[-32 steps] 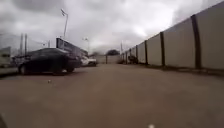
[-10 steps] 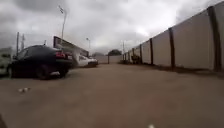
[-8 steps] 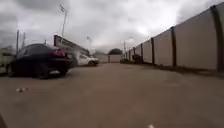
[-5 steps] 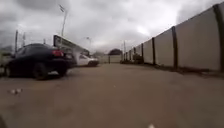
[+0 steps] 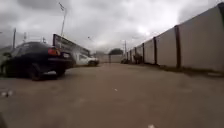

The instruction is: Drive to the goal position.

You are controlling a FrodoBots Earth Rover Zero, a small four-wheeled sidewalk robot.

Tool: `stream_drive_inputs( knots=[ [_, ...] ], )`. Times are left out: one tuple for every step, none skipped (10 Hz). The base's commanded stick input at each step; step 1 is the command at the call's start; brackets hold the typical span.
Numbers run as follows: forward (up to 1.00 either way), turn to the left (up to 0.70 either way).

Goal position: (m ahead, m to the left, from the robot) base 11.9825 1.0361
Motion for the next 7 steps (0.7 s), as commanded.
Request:
stream_drive_inputs(
  knots=[
    [0.50,0.00],
    [0.50,0.00],
    [0.50,0.00],
    [0.50,0.00],
    [0.50,0.00],
    [0.50,0.00],
    [0.50,0.00]
  ],
)
